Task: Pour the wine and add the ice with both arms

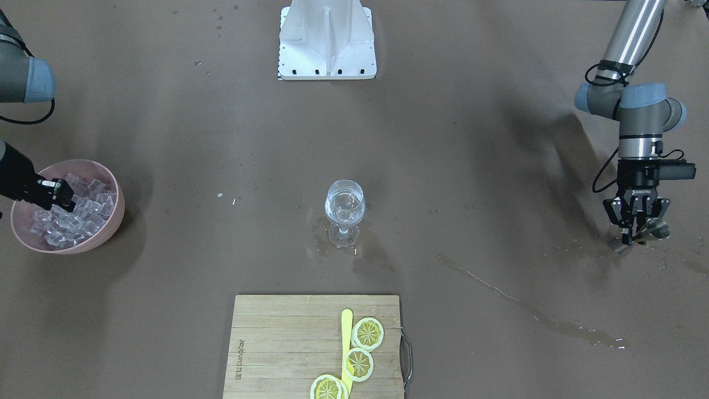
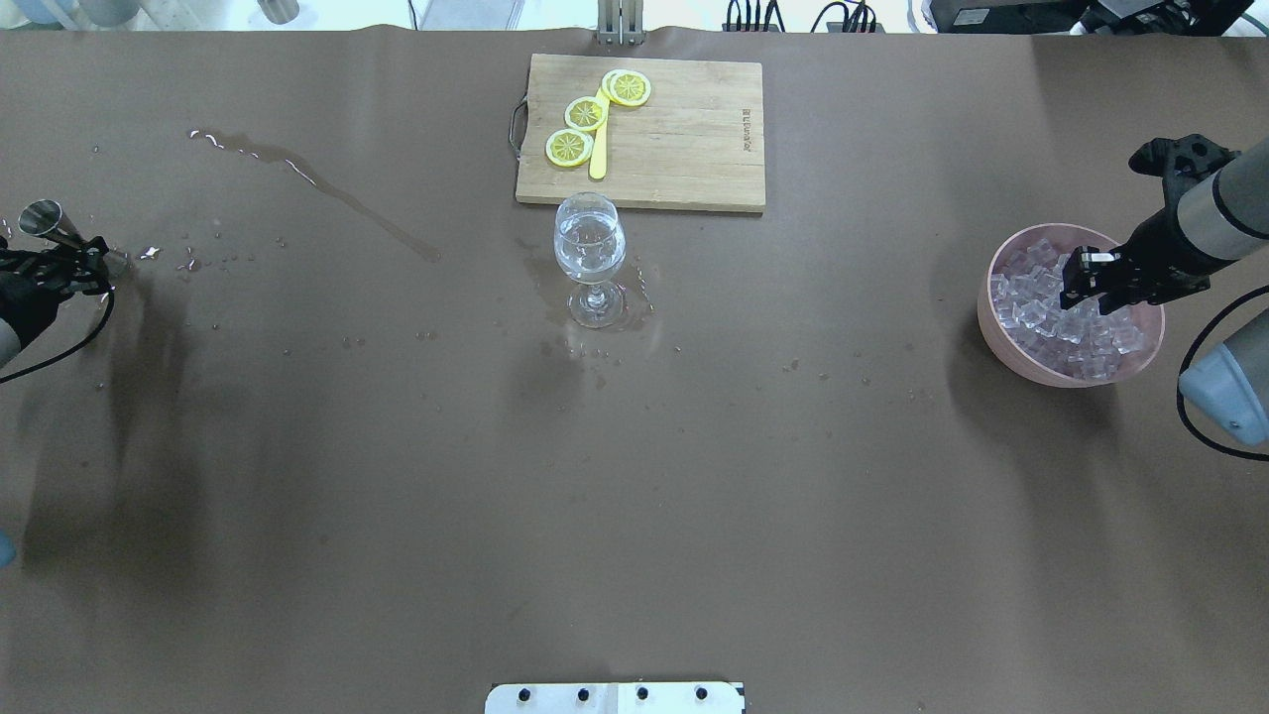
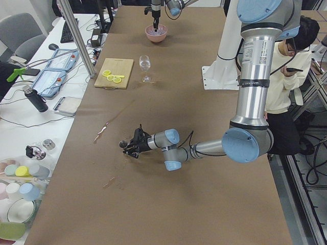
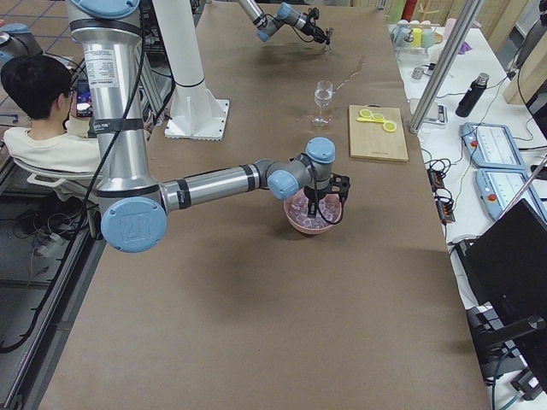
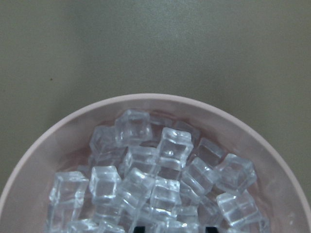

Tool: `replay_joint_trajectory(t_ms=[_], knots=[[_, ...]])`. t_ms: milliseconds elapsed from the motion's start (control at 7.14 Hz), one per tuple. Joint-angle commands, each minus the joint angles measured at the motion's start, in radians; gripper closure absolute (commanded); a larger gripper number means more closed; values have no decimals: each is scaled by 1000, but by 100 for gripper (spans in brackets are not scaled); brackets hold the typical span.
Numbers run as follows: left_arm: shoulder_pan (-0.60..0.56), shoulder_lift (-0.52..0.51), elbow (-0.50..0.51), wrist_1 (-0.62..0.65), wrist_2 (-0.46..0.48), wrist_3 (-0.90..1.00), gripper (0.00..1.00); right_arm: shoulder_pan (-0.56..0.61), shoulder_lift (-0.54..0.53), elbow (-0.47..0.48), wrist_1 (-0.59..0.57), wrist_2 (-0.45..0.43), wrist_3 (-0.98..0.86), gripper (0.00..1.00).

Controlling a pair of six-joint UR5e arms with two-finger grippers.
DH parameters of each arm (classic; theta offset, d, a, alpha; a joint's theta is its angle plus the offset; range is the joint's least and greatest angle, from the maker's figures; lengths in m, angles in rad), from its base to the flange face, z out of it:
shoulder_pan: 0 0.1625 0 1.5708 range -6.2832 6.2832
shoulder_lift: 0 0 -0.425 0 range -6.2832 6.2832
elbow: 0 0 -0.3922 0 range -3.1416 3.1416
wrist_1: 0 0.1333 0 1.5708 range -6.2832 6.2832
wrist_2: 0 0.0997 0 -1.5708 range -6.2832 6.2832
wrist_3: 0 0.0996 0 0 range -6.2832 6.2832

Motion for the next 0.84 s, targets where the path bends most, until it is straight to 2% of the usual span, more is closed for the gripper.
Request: replay_joint_trajectory(t_ms=[0, 420, 700], knots=[[0, 1, -1, -2, 3, 0, 58, -5, 8, -4, 0, -1, -1, 62], [0, -3, 0, -9, 7, 2, 57, -13, 11, -7, 0, -1, -5, 73], [0, -5, 3, -9, 9, 2, 62, -5, 11, 14, -3, 15, -3, 74]])
